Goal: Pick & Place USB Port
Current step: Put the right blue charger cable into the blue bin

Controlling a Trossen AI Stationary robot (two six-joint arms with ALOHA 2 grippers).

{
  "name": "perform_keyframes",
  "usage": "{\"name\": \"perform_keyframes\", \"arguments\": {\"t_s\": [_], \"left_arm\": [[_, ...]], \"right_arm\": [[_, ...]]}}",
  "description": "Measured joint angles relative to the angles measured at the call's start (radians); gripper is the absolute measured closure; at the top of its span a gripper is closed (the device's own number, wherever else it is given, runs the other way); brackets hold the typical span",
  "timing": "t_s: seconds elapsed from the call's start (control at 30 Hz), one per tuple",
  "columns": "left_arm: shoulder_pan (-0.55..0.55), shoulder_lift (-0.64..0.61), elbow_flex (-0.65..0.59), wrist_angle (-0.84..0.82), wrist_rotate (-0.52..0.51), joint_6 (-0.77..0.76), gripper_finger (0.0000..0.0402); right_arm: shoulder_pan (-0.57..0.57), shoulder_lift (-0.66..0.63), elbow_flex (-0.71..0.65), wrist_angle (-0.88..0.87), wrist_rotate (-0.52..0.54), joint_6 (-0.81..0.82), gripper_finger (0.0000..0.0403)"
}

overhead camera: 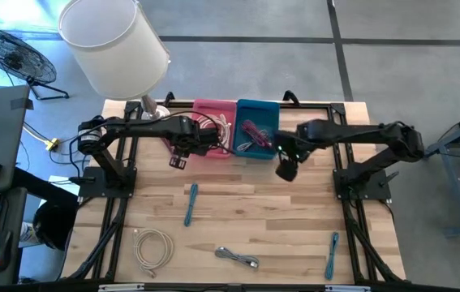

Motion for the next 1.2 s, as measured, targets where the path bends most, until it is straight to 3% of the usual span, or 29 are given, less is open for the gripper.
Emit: {"name": "perform_keyframes", "arguments": {"t_s": [0.2, 0.53, 0.67, 0.97, 1.2], "left_arm": [[0.0, 0.0, 0.0, 0.035, 0.0, -0.002, 0.0298], [0.0, 0.0, 0.0, 0.041, 0.016, -0.004, 0.0298], [0.0, 0.0, 0.0, 0.04, 0.017, -0.024, 0.0298], [0.0, 0.0, -0.001, 0.045, 0.017, -0.027, 0.0298], [0.0, 0.0, -0.001, 0.046, 0.017, -0.029, 0.0298]], "right_arm": [[0.232, -0.024, 0.0, -0.034, -0.122, 0.283, 0.0194], [0.6, -0.017, -0.01, -0.039, -0.043, 1.008, 0.0194], [0.698, -0.016, -0.042, -0.036, -0.086, 1.219, 0.0196], [0.869, -0.016, -0.132, 0.134, -0.201, 1.507, 0.0216], [0.96, -0.016, -0.262, 0.489, -0.234, 1.582, 0.0222]]}}
